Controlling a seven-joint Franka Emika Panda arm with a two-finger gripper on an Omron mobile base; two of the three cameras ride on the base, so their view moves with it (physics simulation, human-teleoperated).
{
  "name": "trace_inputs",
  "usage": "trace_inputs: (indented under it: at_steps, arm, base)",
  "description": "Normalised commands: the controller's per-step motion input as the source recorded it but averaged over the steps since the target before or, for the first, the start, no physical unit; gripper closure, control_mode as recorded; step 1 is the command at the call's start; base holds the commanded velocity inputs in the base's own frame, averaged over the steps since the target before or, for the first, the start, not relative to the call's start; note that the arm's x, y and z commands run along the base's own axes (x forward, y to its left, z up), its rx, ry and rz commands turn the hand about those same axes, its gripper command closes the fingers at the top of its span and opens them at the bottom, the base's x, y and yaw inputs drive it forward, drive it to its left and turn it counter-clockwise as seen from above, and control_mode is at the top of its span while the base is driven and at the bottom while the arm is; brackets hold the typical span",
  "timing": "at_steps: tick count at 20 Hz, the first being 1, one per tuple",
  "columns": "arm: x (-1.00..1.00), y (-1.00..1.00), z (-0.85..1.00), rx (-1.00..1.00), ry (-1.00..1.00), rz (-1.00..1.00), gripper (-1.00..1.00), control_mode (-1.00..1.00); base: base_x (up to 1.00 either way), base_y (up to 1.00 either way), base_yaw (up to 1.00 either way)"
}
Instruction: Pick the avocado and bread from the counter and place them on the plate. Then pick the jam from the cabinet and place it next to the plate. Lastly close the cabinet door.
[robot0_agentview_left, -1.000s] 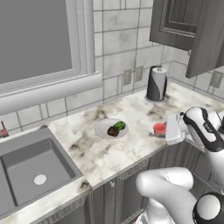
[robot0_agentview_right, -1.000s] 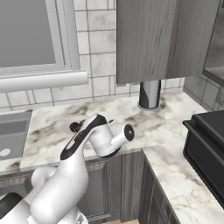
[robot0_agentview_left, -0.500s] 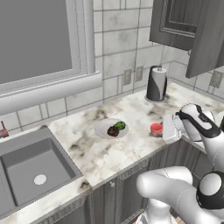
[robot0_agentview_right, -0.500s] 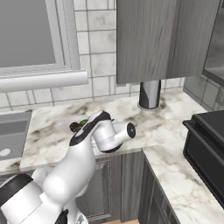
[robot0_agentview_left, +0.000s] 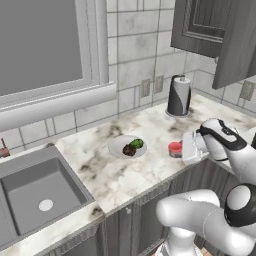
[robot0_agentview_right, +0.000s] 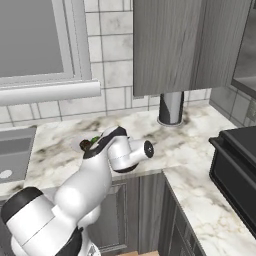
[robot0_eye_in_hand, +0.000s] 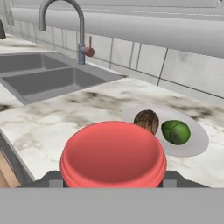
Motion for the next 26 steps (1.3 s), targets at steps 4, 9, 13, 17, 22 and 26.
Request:
trace_inputs:
  at_steps: [4,9,13,17,22,26]
  arm:
    - [0.12,0.14,-0.09,0.00,0.00,0.00,1.00,-1.00]
    - [0.13,0.11,-0.11,0.01,-0.01,0.00,1.00,-1.00]
    - [0.20,0.00,-0.16,0.02,-0.01,0.00,1.00,-1.00]
    - [0.23,0.00,-0.16,0.02,-0.02,0.00,1.00,-1.00]
    - [0.25,0.00,-0.15,0.03,0.00,0.00,1.00,-1.00]
    - [0.25,0.00,-0.16,0.03,0.00,0.00,1.00,-1.00]
  base:
    - [0.00,0.00,0.00]
    - [0.00,0.00,0.00]
    - [0.00,0.00,0.00]
    - [0.00,0.00,0.00]
    - [0.00,0.00,0.00]
    - [0.00,0.00,0.00]
